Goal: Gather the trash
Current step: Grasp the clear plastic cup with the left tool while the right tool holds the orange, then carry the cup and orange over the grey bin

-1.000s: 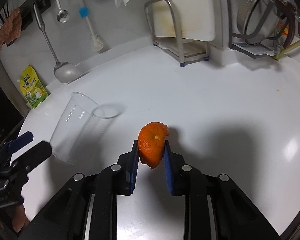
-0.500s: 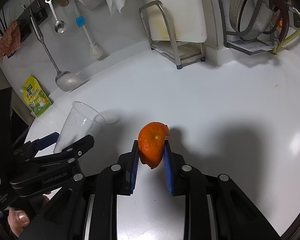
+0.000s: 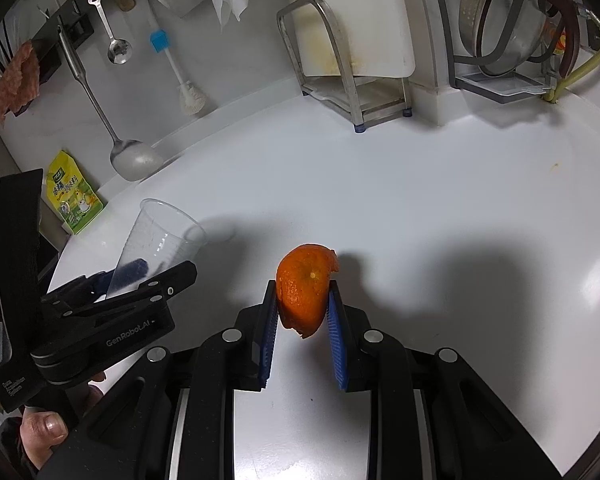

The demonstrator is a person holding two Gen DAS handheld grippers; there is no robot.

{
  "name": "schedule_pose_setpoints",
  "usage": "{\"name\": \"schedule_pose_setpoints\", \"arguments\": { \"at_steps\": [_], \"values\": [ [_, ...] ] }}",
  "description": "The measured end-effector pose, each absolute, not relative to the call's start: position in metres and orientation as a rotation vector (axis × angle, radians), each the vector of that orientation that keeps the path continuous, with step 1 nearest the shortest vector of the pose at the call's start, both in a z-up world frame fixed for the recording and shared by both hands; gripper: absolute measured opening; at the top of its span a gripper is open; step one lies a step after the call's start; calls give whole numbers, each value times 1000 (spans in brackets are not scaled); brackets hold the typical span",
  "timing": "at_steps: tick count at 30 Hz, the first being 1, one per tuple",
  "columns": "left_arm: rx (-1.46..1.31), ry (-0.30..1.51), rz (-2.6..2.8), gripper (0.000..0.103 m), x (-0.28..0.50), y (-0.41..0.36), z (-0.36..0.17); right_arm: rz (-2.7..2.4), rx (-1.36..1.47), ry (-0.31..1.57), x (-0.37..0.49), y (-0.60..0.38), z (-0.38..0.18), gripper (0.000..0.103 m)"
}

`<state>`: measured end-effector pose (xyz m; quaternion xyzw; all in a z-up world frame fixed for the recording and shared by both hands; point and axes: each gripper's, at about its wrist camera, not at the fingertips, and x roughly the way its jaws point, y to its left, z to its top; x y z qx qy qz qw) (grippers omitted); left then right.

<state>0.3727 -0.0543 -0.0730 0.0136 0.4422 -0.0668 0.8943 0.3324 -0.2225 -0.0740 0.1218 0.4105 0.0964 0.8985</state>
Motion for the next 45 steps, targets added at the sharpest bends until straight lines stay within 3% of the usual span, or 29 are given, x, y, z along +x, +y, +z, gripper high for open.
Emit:
{"name": "schedule_pose_setpoints", "arguments": {
  "at_steps": [13, 27, 37, 45],
  "values": [
    [79, 759, -114, 54, 322, -50, -36, 221, 231, 775, 305, -217, -56, 23],
    [122, 613, -131, 54, 165, -37, 8, 186, 259, 677, 143, -211, -32, 23],
    [104, 591, -191, 54, 42, -39, -2, 131, 279, 674, -1, -201, -52, 23],
    [69, 648, -242, 54, -7, -42, -30, 123, 262, 724, -57, -196, -75, 23]
  ]
}}
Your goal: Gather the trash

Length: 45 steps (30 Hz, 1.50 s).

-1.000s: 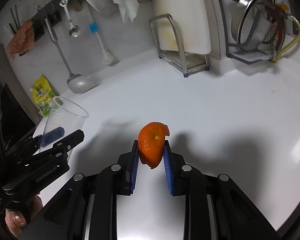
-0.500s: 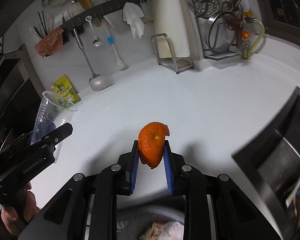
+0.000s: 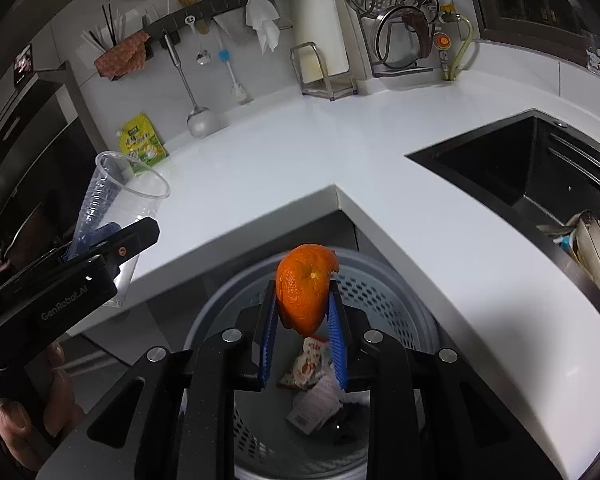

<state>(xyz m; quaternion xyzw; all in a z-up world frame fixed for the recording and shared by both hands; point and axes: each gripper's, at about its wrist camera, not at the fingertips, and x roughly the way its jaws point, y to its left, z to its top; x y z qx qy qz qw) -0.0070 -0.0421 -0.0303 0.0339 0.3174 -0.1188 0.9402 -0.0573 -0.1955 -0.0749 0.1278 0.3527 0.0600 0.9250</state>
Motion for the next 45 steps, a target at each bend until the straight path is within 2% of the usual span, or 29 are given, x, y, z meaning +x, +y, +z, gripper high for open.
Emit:
{"name": "schedule_pose_setpoints", "arguments": {
  "at_steps": [15, 16, 17, 18, 19, 20, 22, 24, 27, 45],
  "values": [
    [58, 750, -253, 56, -20, -39, -71, 118, 275, 787, -68, -191, -101, 24],
    [57, 752, -254, 57, -19, -39, -71, 117, 272, 788, -67, -191, -101, 27],
    [57, 753, -255, 59, -19, -39, -70, 114, 270, 787, -67, -191, -100, 35],
    [58, 751, -254, 66, -20, -38, -70, 108, 266, 783, -67, -192, -99, 43],
    [60, 745, -250, 71, -20, -39, -69, 95, 262, 771, -69, -192, -96, 59],
    [63, 738, -248, 73, -21, -39, -68, 89, 262, 763, -70, -193, -95, 62],
    [68, 733, -242, 80, -22, -39, -66, 84, 270, 758, -71, -196, -93, 62],
    [72, 730, -234, 80, -24, -39, -65, 79, 274, 755, -72, -198, -92, 62],
    [78, 721, -223, 88, -27, -37, -62, 76, 275, 750, -74, -198, -91, 62],
    [36, 699, -212, 94, -38, -24, -45, 82, 255, 747, -86, -189, -88, 65]
  ]
}}
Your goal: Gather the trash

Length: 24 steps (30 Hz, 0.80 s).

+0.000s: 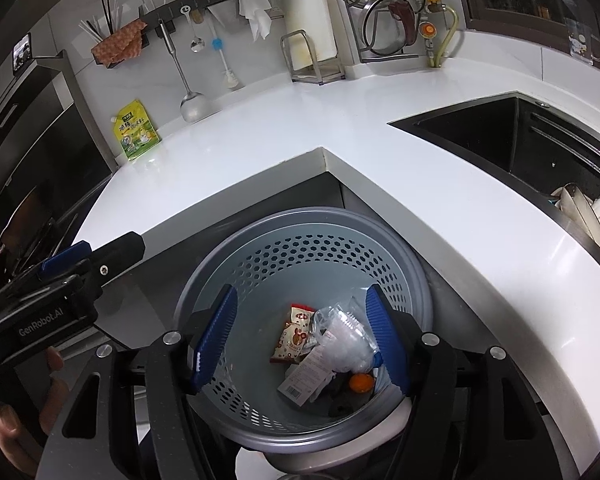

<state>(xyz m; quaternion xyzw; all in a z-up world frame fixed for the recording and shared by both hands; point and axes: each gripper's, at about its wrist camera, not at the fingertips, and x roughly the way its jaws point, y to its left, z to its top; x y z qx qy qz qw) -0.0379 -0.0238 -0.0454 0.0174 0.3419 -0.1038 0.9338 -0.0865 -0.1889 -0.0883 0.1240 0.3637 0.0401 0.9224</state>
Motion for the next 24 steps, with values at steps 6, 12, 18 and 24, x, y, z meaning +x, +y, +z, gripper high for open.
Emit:
{"name": "schedule_pose_setpoints", "arguments": {
  "at_steps": [6, 12, 18, 24],
  "values": [
    [33, 702, -210, 96, -40, -22, -44, 73, 245, 728, -91, -187, -84, 67],
    [34, 698, -204, 96, -42, -21, -44, 68, 241, 718, -93, -186, -81, 69],
    [37, 708, -189, 97, -41, -18, -44, 62, 236, 712, -94, -186, -79, 70],
    [32, 716, -188, 96, -41, -17, -46, 60, 233, 707, -95, -186, -77, 70]
  ]
}}
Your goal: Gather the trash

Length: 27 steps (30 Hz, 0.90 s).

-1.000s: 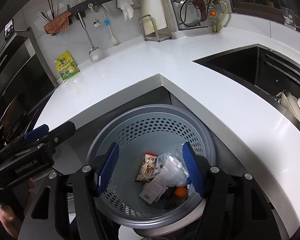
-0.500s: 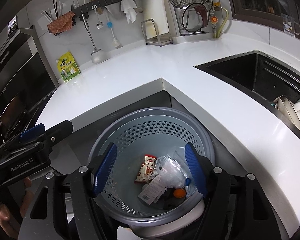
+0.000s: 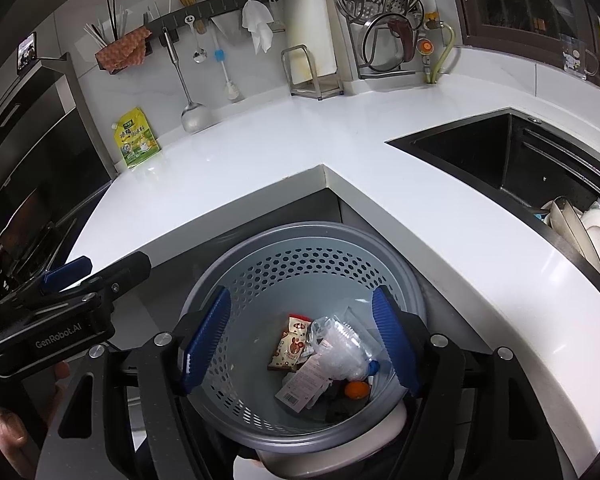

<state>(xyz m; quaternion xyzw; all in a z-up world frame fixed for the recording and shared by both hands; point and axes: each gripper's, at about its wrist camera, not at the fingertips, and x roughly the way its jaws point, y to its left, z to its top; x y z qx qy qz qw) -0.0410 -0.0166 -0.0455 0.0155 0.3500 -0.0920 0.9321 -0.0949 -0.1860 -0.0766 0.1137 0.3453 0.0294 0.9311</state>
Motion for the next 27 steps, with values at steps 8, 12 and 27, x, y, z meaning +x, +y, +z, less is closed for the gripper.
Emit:
{"name": "schedule_pose_setpoints", "arguments": {
  "at_steps": [8, 12, 27],
  "values": [
    [36, 714, -186, 97, -41, -16, -45, 60, 231, 705, -95, -187, -76, 70],
    [36, 717, -183, 97, -41, -16, -45, 60, 232, 704, -96, -187, -75, 70],
    [39, 716, -179, 97, -41, -15, -46, 59, 233, 700, -96, -188, -71, 70]
  ]
}}
